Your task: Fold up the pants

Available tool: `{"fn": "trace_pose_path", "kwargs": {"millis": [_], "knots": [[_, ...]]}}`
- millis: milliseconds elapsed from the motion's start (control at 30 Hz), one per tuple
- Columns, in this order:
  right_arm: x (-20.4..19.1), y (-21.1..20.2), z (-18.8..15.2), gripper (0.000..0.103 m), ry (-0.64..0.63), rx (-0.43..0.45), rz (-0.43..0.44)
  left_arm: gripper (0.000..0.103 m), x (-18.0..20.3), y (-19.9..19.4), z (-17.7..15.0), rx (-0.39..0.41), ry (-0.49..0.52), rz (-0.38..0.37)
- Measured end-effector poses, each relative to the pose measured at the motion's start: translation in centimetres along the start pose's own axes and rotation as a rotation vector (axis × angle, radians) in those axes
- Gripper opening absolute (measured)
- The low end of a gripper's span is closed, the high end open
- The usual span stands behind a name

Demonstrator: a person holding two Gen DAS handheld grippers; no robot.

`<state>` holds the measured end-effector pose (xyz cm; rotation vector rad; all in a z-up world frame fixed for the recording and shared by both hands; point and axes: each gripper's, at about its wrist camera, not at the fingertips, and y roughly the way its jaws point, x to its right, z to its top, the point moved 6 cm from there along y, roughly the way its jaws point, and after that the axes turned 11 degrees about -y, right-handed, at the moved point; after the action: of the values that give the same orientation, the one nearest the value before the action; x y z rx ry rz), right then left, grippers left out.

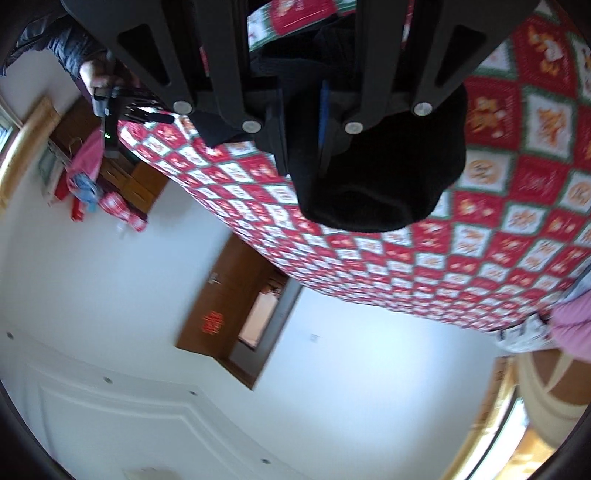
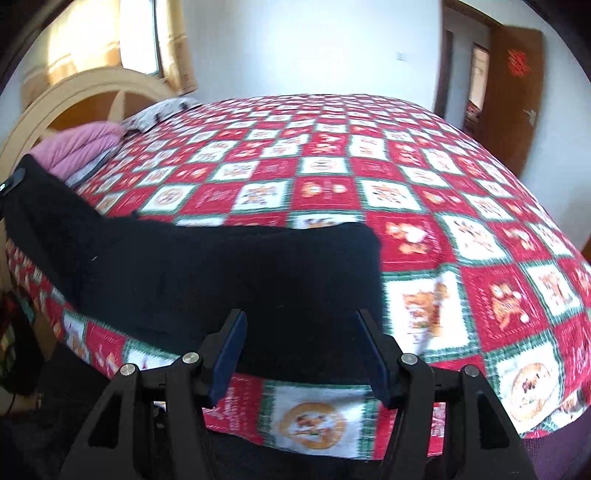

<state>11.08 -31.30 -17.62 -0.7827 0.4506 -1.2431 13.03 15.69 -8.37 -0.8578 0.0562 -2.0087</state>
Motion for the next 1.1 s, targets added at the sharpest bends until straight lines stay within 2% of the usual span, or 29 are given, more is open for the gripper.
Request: {"fn": "trace_pose_path", "kwargs": {"millis": [333, 567, 733, 933, 1100], "knots": [[6.2, 0.1, -0.8, 0.061, 0.173, 0.01, -0.043, 0.013, 7.2, 4.8, -0.2, -0.107, 0.108, -0.11], [8.4, 0.5, -1.5, 0.061, 0.245, 0.006, -0.053, 0.013, 11.9, 7.7, -2.0, -0.199, 0.18, -0.162], [8.8, 0.9, -1.9, 0.061, 0.265, 0.001, -0.052, 0.013, 15.0, 10.4, -4.1, -0.298, 0.237, -0.196], [9.3, 1.5, -2.4, 0.061, 0.28, -0.008, -0.054, 0.013, 16.6, 14.9, -7.4, -0.429, 0.291, -0.182], [10.0, 2.0, -2.7, 0.061, 0.302, -0.011, -0.054, 0.013, 17.0, 18.1, -9.6, -0.495, 0.339, -0.142]]}}
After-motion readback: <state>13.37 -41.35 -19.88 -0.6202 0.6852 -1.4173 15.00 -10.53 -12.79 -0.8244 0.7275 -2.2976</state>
